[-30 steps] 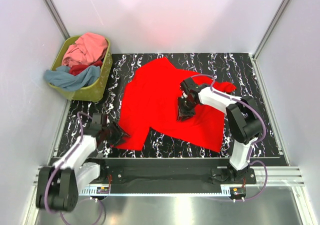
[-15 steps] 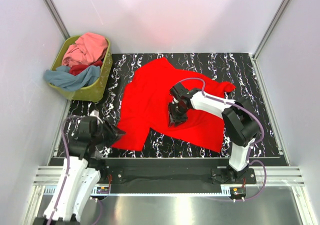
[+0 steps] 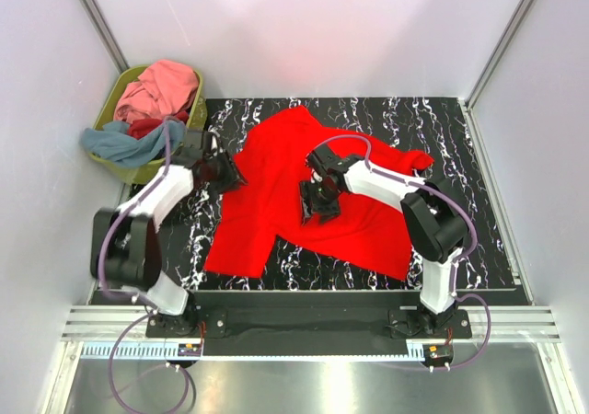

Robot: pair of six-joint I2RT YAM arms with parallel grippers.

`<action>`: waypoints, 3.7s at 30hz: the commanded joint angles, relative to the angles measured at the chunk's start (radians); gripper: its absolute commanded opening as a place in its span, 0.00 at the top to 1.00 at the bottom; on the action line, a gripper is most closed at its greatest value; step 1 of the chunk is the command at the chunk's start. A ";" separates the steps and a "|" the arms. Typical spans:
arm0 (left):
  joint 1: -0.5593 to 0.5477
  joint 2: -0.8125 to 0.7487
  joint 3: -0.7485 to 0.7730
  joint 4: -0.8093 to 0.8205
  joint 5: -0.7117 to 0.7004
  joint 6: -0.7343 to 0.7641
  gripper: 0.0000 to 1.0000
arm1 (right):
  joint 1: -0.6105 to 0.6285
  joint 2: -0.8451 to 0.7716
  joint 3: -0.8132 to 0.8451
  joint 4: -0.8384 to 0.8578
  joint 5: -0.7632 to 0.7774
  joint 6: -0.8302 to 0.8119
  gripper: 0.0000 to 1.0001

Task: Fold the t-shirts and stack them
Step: Flatten the tshirt out

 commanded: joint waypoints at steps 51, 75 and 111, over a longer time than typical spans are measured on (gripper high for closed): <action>-0.105 0.417 0.606 -0.026 -0.264 0.356 0.46 | -0.464 -0.106 0.201 -0.039 0.267 0.084 0.13; -0.074 0.944 1.050 -0.008 -0.141 0.339 0.35 | -0.602 0.317 0.522 -0.052 0.278 -0.160 0.24; -0.071 0.390 0.771 0.011 -0.158 0.332 1.00 | -0.582 0.092 0.493 -0.206 0.335 -0.109 0.99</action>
